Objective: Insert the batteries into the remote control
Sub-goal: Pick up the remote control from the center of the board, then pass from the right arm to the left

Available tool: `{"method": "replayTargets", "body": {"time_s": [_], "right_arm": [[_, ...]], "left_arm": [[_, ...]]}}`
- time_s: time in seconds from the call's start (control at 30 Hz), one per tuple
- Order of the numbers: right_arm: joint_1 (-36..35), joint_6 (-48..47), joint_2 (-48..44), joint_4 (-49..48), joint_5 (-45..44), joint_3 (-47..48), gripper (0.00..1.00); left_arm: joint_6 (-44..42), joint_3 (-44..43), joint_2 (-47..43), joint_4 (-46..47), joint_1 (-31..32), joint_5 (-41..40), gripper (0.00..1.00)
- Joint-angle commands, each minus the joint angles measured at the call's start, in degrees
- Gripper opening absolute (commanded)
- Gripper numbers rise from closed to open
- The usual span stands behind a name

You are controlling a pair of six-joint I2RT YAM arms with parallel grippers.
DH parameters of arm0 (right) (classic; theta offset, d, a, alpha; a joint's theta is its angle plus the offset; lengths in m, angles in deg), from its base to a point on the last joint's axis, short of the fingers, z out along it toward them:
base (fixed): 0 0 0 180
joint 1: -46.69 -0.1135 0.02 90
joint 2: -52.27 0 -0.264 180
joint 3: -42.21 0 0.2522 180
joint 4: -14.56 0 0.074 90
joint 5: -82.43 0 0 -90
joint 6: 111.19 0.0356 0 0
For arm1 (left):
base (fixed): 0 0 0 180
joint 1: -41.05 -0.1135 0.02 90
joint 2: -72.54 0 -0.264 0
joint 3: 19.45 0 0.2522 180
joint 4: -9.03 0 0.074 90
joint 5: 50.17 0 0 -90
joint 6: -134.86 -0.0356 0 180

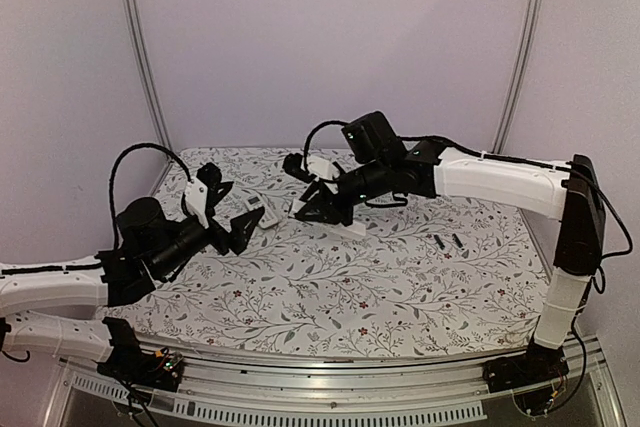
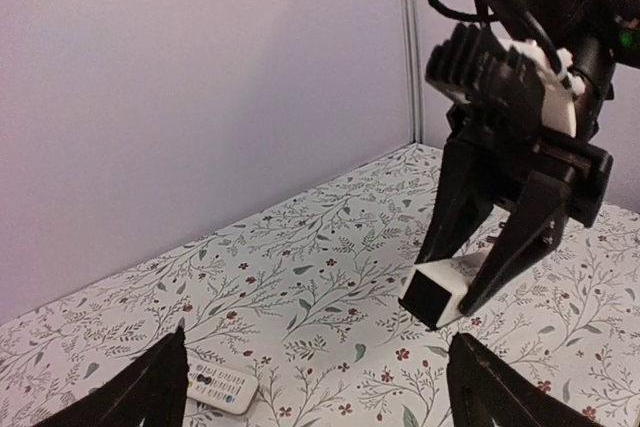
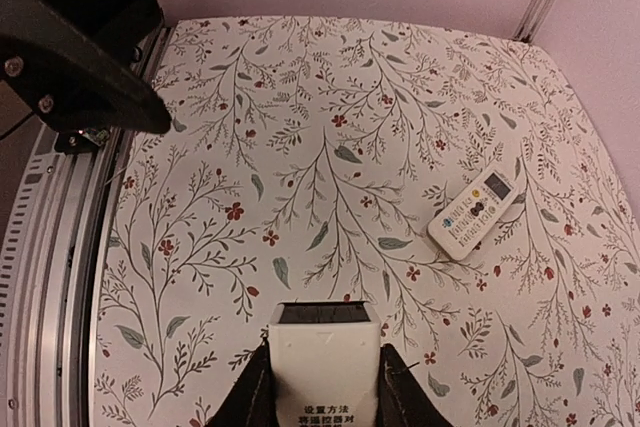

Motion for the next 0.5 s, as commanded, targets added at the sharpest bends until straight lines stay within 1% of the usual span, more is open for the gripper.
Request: {"method": "replayTargets", "body": {"time_s": [0.0, 0.07, 0.2, 0.33, 0.47], "right_arm": [[0.6, 6.7, -8.3, -9.4, 5.0, -0.2, 0.18], [0.6, 8.6, -10.9, -13.6, 5.7, -1.7, 0.18], [0.6, 11.4, -14.9, -20.3, 7.8, -3.3, 0.19], [0.6, 15.2, -17.4, -27.1, 13.5, -4.9, 0.2], [0.6, 17.4, -18.9, -29.5, 15.5, -5.1, 0.2]], "left_arm": [[-0.2, 2.2, -1.1, 7.6, -0.4, 12.6, 0.89], [0.9, 2.4, 0.2, 11.3, -0.2, 19.0, 0.88], [3.2, 0.6, 5.4, 20.2, 0.4, 23.9, 0.9], [2.8, -6.4, 13.2, 23.5, 1.4, 29.9, 0.91], [5.5, -10.3, 17.6, 30.4, 1.6, 33.5, 0.92]]}}
